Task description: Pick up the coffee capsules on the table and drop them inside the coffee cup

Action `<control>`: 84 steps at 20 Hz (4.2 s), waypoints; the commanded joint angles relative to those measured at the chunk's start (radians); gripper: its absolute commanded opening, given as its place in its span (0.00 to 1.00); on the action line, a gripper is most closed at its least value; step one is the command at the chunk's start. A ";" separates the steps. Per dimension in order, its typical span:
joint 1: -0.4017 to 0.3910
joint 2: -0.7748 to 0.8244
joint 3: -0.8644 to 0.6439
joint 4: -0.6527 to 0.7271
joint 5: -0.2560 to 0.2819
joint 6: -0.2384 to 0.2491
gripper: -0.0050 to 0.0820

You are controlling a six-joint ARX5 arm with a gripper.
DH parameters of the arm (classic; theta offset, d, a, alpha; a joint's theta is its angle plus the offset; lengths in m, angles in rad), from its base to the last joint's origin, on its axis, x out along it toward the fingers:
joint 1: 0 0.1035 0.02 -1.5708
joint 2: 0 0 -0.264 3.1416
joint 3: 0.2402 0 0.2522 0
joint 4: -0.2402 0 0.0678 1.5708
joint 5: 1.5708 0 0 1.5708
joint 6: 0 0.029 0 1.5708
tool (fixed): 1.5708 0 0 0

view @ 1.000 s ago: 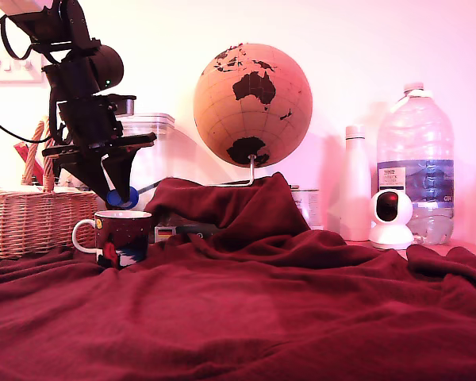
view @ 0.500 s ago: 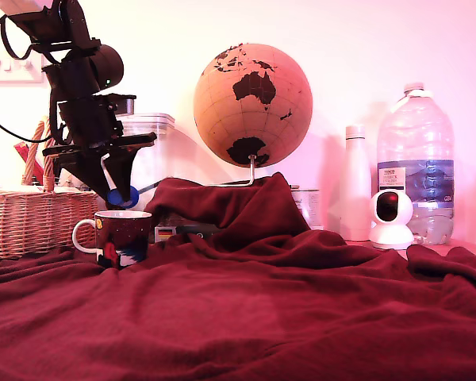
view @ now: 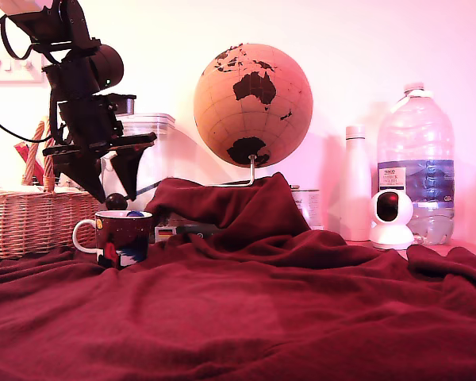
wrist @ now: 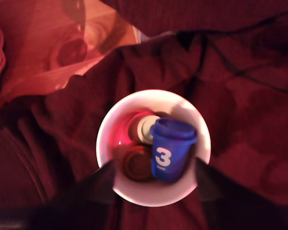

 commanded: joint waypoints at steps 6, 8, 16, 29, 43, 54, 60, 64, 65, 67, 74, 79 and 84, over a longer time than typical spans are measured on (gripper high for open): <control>0.000 -0.066 -0.003 -0.035 -0.003 0.037 0.04; 0.000 -0.114 -0.003 -0.024 -0.005 0.037 0.03; -0.004 -0.335 -0.003 0.044 -0.030 0.035 0.03; -0.004 -0.740 -0.441 0.418 -0.027 0.035 0.03; 0.012 -0.954 -1.030 0.822 -0.029 -0.026 0.03; 0.116 -1.049 -1.347 0.986 -0.002 -0.058 0.03; 0.122 -1.227 -1.541 1.022 -0.004 -0.099 0.03; 0.122 -1.348 -1.641 1.022 -0.010 -0.114 0.03; 0.122 -1.376 -1.664 1.022 -0.011 -0.114 0.03; 0.128 -1.427 -1.705 1.021 -0.014 -0.130 0.03; 0.142 -1.575 -1.796 0.954 -0.013 -0.141 0.03; 0.142 -1.690 -1.820 0.849 -0.013 -0.155 0.03; 0.142 -1.835 -1.825 0.717 -0.009 -0.166 0.03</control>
